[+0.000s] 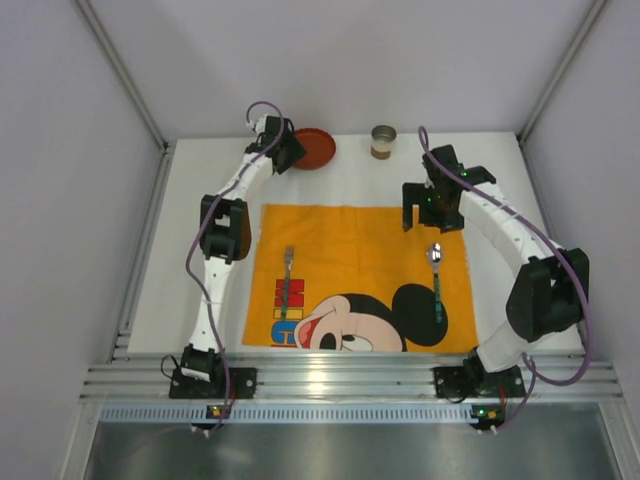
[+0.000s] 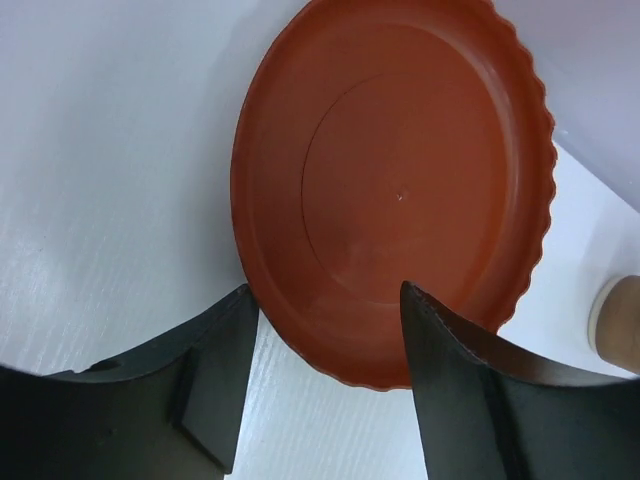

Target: Set the dinner table for one person

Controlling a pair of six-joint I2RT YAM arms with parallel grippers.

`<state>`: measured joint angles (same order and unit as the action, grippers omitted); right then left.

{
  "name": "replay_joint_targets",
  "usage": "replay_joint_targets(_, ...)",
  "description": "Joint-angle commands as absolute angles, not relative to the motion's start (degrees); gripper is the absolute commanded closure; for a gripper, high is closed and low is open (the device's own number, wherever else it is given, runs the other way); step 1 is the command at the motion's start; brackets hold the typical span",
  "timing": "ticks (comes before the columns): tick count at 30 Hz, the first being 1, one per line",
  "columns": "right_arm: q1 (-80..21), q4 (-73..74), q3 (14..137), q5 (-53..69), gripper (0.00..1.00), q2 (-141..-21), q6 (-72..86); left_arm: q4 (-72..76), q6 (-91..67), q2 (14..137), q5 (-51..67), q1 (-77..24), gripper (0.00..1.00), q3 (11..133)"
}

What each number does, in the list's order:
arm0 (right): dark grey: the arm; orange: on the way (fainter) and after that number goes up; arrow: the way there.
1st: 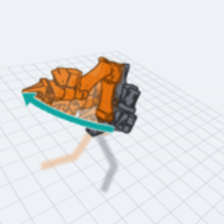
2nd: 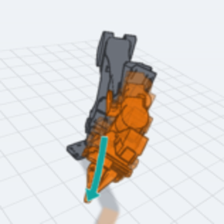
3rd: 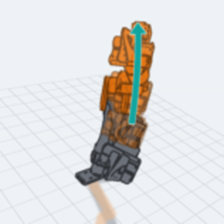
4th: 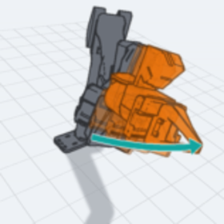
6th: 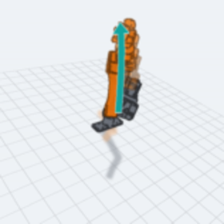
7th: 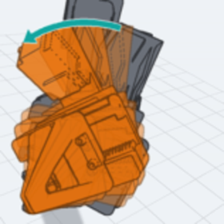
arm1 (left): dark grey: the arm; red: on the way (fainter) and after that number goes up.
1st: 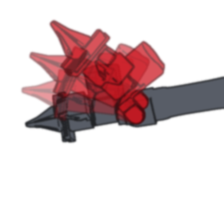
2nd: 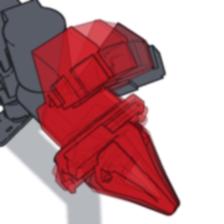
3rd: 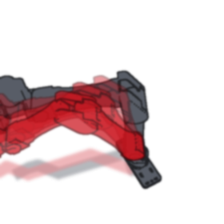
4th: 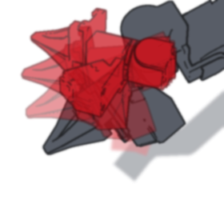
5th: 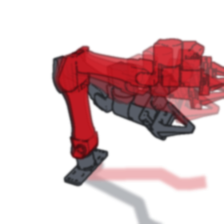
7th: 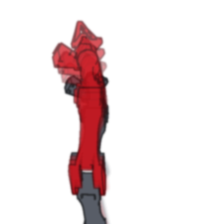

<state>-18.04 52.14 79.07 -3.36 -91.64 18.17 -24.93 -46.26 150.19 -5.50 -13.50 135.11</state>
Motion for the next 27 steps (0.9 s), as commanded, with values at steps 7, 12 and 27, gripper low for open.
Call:
replay_joint_targets(7,-15.5,52.8,82.4,-5.3,0.06,-93.3,17.6,-25.6,-49.9,152.1,-4.5,-13.0,0.61,136.7)
replay_joint_targets(12,-14.8,53.0,87.2,-2.6,0.06,-98.9,18.3,-25.0,-49.9,153.3,-1.4,-12.5,1.00,136.1)
replay_joint_targets(27,-3.5,56.3,103.2,1.6,0.07,-110.8,19.4,-21.8,-38.3,130.9,10.1,-12.1,1.00,122.8)
